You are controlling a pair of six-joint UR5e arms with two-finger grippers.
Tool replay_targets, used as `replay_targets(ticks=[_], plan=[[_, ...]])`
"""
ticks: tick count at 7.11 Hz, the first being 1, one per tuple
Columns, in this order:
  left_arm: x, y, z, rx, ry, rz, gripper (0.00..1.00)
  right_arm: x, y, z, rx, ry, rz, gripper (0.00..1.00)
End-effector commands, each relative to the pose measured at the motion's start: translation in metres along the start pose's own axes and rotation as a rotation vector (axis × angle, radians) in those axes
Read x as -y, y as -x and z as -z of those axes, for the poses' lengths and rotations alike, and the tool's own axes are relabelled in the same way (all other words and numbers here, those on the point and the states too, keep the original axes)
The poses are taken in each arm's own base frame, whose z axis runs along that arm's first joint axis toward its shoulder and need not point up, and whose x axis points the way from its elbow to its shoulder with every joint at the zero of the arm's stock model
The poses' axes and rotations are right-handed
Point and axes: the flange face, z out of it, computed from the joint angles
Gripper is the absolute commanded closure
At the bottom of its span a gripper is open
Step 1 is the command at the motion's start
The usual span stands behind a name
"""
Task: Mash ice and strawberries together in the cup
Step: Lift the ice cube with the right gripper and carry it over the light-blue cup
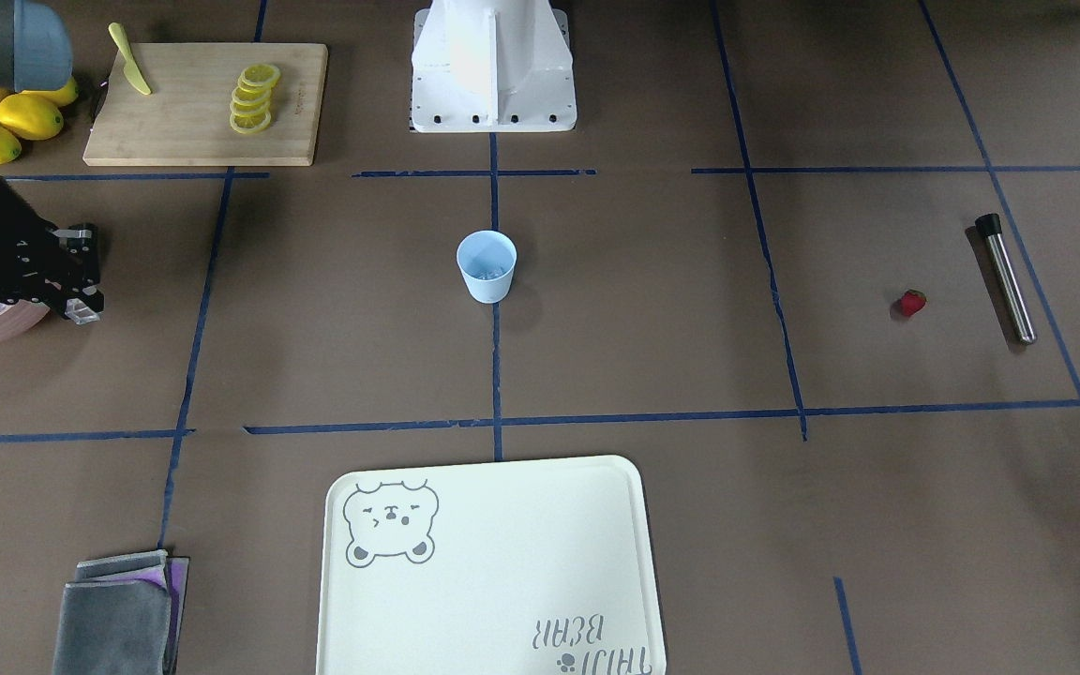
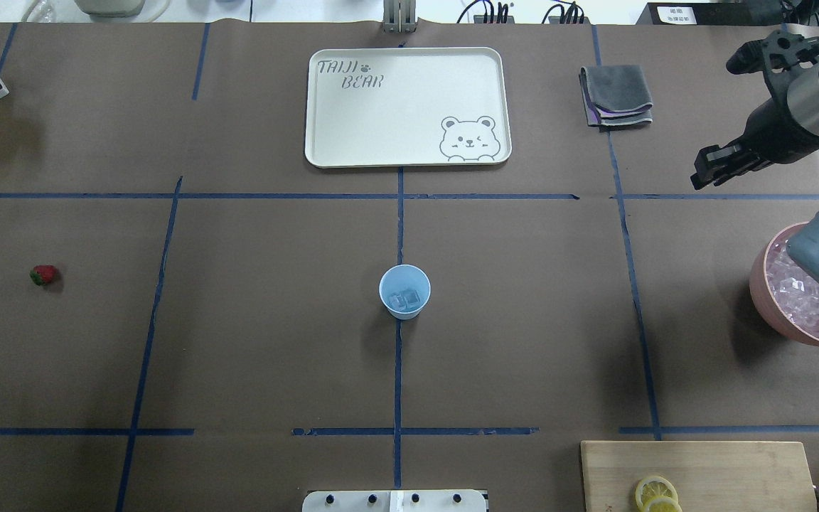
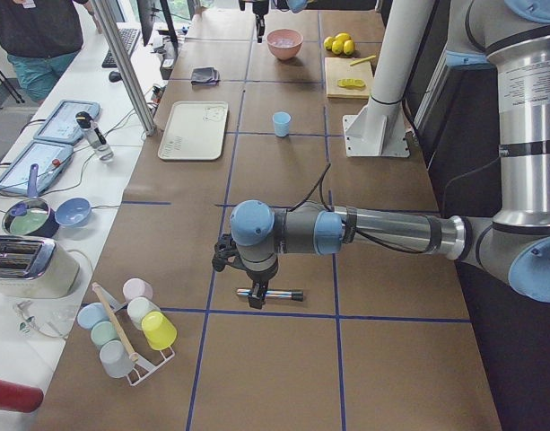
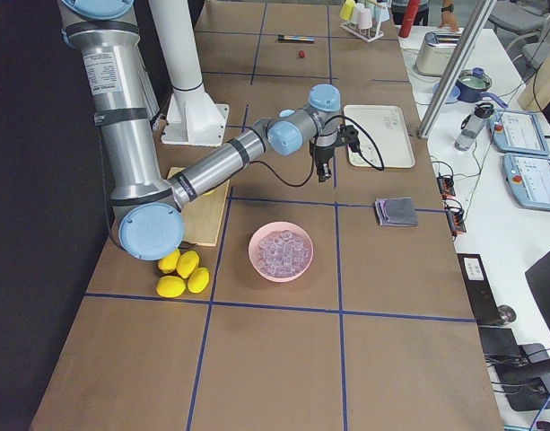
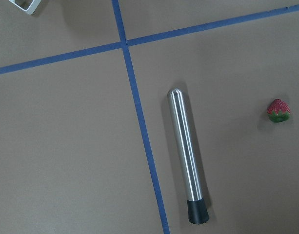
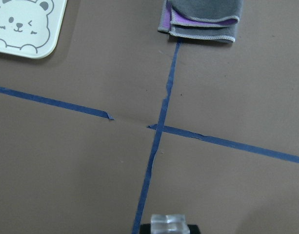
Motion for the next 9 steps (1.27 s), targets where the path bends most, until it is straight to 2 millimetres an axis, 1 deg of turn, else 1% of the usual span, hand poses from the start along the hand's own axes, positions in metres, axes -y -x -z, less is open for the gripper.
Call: replay_targets(ticks=[1, 2, 3, 4, 5, 6, 8, 9], plan=[[0.0, 0.0, 0.0, 0.0, -0.001, -0.003, 0.0, 0.02, 0.059, 0.004, 0.001, 0.035, -0.005, 1.0], [0.0, -0.001, 0.001, 0.001, -0.003, -0.003, 0.0, 0.027, 0.099, 0.007, -0.004, 0.043, -0.036, 1.0], [0.0, -0.001, 0.001, 0.001, -0.003, -0.003, 0.0, 0.029, 0.131, 0.004, -0.008, 0.033, -0.058, 1.0], [0.001, -0.001, 0.0, 0.001, -0.002, -0.004, 0.0, 0.03, 0.155, 0.003, 0.004, 0.03, -0.084, 1.0], [0.0, -0.001, 0.001, 0.001, -0.003, -0.003, 0.0, 0.035, 0.185, -0.001, 0.008, 0.023, -0.112, 1.0], [0.0, -0.001, 0.001, 0.001, -0.003, -0.003, 0.0, 0.04, 0.222, -0.01, -0.001, 0.01, -0.136, 1.0], [0.001, -0.001, 0.0, 0.001, -0.002, -0.004, 0.0, 0.042, 0.298, -0.028, -0.012, -0.01, -0.182, 1.0], [0.001, -0.001, 0.0, 0.001, -0.003, -0.006, 0.0, 0.047, 0.341, -0.038, -0.019, -0.013, -0.204, 1.0]])
